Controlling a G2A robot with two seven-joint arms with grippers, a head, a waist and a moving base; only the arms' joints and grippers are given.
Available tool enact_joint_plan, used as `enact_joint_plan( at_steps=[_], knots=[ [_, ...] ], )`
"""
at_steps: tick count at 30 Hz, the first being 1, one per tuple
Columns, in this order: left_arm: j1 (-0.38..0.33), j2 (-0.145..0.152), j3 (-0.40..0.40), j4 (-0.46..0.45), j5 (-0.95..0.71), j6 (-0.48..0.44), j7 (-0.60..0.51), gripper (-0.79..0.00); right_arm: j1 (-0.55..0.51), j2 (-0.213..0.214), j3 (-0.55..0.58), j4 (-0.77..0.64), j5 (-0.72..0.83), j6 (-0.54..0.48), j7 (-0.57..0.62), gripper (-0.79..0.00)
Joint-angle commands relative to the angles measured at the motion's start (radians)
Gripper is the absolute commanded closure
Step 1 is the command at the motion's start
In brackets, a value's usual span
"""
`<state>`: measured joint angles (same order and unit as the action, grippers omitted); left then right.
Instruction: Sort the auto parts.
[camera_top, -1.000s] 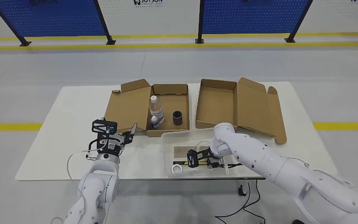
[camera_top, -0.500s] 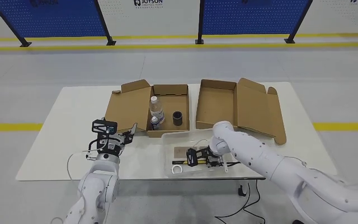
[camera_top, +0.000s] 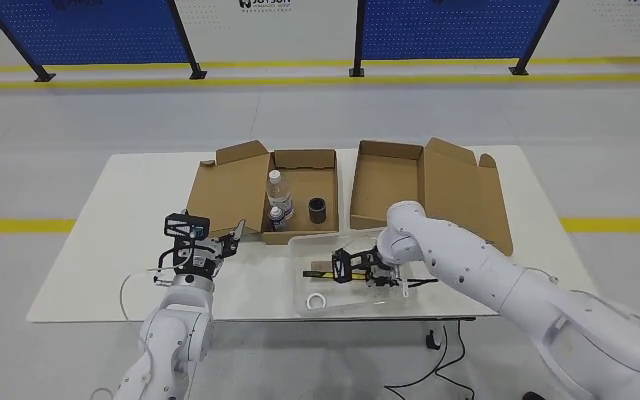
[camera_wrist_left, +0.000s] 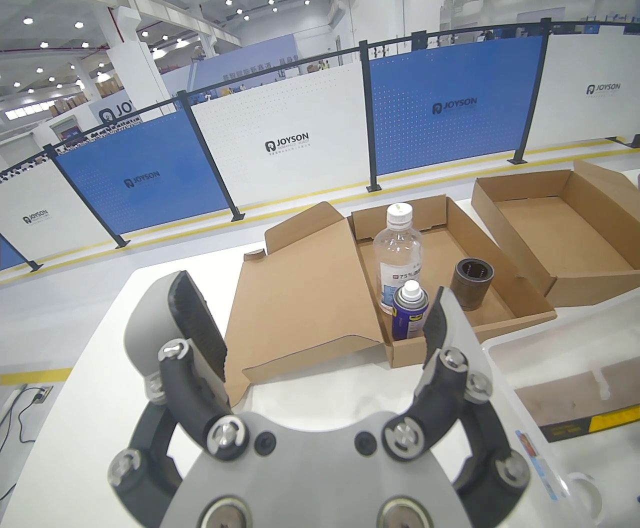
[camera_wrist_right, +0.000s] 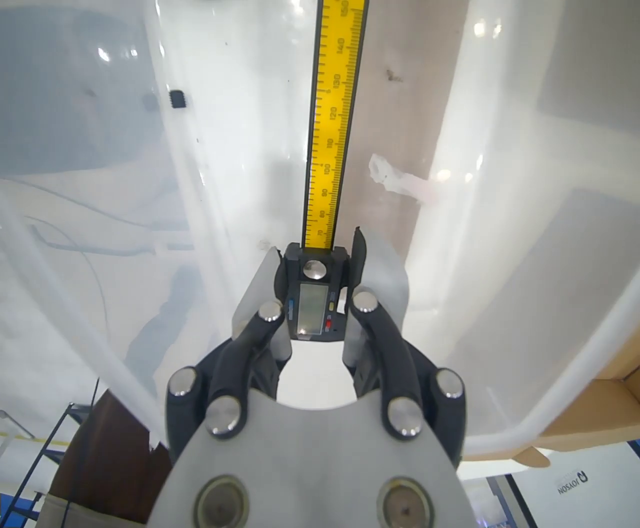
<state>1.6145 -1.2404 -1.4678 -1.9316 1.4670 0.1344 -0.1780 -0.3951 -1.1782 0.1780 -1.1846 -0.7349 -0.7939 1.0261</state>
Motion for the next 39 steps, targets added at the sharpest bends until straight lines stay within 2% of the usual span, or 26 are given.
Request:
enact_joint_plan(
  at_steps=[1, 6, 13, 20, 29, 39],
  knots=[
    [0.0, 0.0, 0.0, 0.0, 0.0, 0.0, 0.0, -0.785, 0.003, 0.017, 0.019, -0.034, 0.023, 0.01, 0.009, 0.0],
    [0.0, 0.0, 0.0, 0.0, 0.0, 0.0, 0.0, -0.785, -0.008, 0.065, 0.087, -0.117, 0.031, 0.069, 0.001, 0.0],
    [0.0, 0.0, 0.0, 0.0, 0.0, 0.0, 0.0, -0.785, -0.07, 0.139, 0.189, -0.25, -0.034, 0.168, -0.038, 0.0],
    [0.0, 0.0, 0.0, 0.0, 0.0, 0.0, 0.0, -0.785, -0.144, 0.19, 0.275, -0.344, -0.081, 0.23, -0.075, 0.0],
    [0.0, 0.0, 0.0, 0.0, 0.0, 0.0, 0.0, -0.785, -0.193, 0.209, 0.347, -0.392, -0.138, 0.3, -0.125, 0.0],
    [0.0, 0.0, 0.0, 0.0, 0.0, 0.0, 0.0, -0.785, -0.19, 0.195, 0.389, -0.372, -0.163, 0.334, -0.177, 0.0]
  ],
)
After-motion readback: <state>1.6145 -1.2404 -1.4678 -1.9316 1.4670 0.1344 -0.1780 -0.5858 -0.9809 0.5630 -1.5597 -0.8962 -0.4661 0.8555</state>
